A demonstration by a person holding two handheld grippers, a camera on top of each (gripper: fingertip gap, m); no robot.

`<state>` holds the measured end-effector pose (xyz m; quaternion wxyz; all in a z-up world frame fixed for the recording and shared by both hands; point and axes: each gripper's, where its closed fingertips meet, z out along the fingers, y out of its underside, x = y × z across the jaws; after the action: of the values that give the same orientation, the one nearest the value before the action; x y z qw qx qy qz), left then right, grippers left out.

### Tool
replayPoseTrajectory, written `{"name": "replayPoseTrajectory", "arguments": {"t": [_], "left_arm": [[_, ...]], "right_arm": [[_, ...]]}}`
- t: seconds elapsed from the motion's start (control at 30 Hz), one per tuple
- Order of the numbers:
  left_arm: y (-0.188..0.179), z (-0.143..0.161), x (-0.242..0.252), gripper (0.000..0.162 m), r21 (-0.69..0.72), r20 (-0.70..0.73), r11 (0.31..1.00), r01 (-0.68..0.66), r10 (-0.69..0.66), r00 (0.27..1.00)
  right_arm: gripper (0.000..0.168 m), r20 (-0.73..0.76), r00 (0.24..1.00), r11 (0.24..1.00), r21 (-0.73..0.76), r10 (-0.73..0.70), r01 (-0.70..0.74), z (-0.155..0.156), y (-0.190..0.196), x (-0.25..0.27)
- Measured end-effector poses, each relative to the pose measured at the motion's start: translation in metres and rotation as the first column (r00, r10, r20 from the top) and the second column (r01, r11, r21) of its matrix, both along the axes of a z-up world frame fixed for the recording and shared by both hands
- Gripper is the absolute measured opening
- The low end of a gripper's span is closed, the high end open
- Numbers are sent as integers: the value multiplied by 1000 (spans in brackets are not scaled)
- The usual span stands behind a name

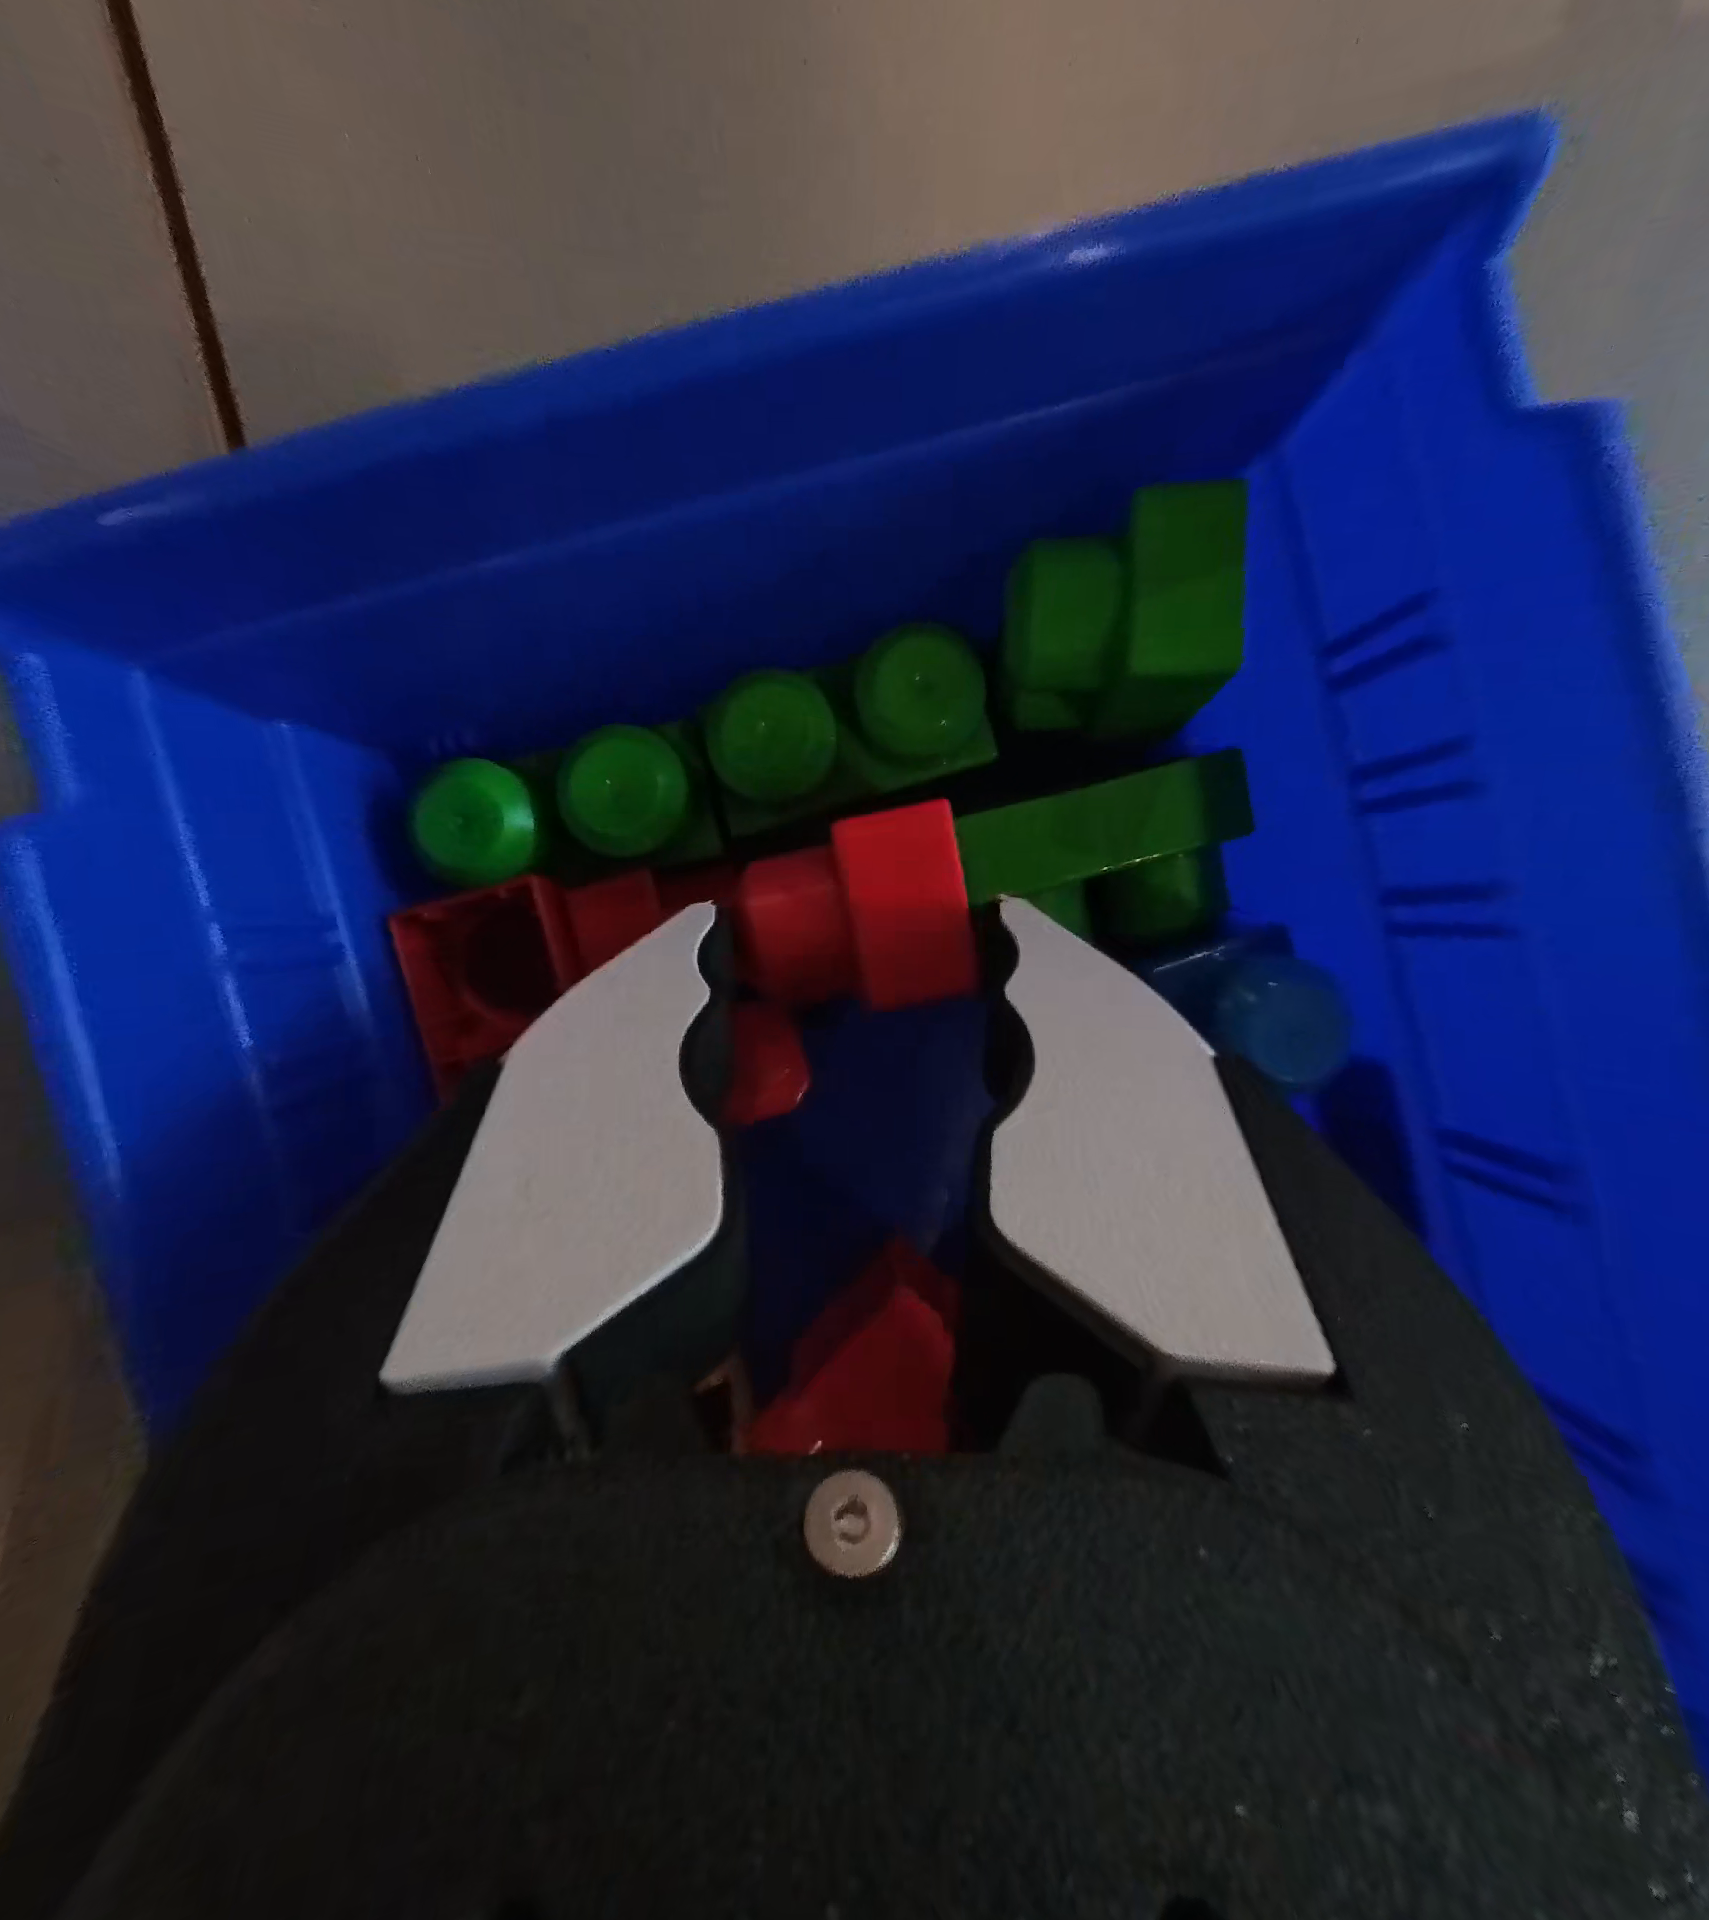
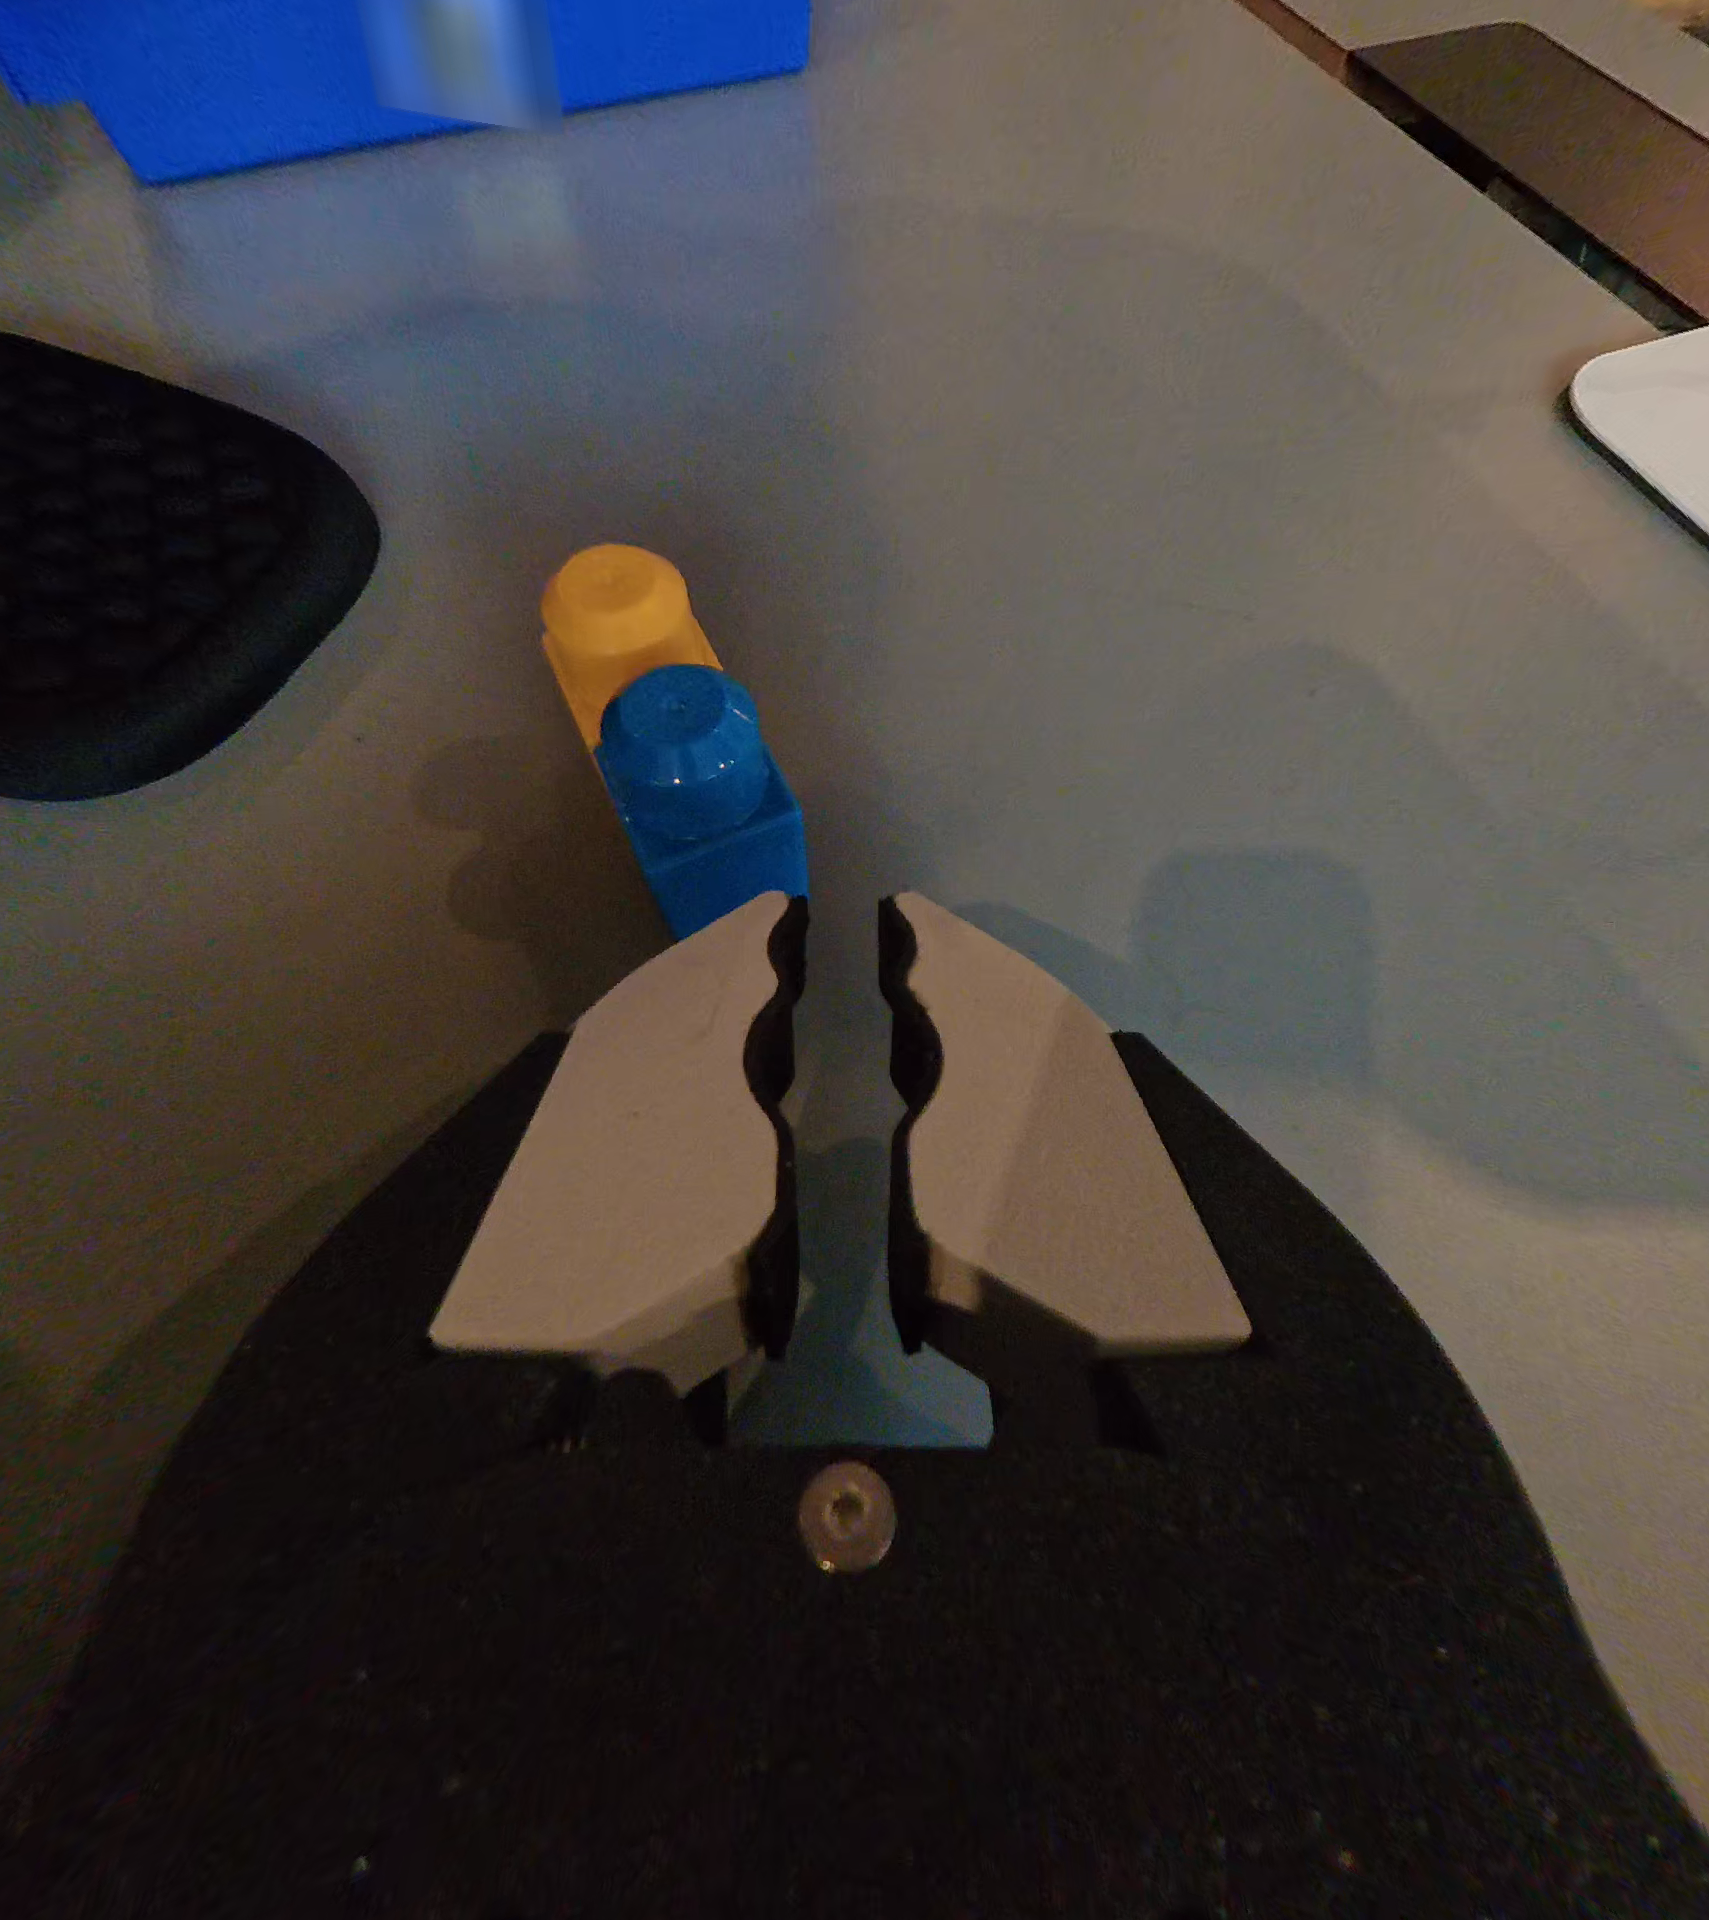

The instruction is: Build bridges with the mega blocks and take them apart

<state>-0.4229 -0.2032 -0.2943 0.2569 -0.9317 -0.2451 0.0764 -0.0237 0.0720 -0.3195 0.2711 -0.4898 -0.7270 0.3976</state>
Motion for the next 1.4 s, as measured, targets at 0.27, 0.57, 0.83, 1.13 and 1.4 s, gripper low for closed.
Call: {"name": "replayPoseTrajectory", "arguments": {"t": [0.27, 0.57, 0.83, 1.13, 1.4], "left_arm": [[9, 93, 29, 46, 299, -195, 948, 113, -55, 979], [77, 214, 181, 45, 620, -505, 538, 571, -284, 815], [137, 220, 313, 45, 545, -713, 200, 814, -400, 576], [168, 199, 392, 45, 415, -830, -82, 906, -442, 340], [177, 186, 412, 45, 392, -838, -176, 903, -473, 272]], "right_arm": [[13, -6, 1000, 1000, -9, 3, -3, 2, -1, 0], [26, -80, 997, 998, -61, 1, -6, 26, -4, -1], [46, -208, 978, 954, -284, 33, -93, 95, -26, 7], [74, -292, 917, 548, -736, 273, -397, 171, -73, 26], [77, -316, 891, 216, -892, 326, -396, 190, -82, 16]]}}
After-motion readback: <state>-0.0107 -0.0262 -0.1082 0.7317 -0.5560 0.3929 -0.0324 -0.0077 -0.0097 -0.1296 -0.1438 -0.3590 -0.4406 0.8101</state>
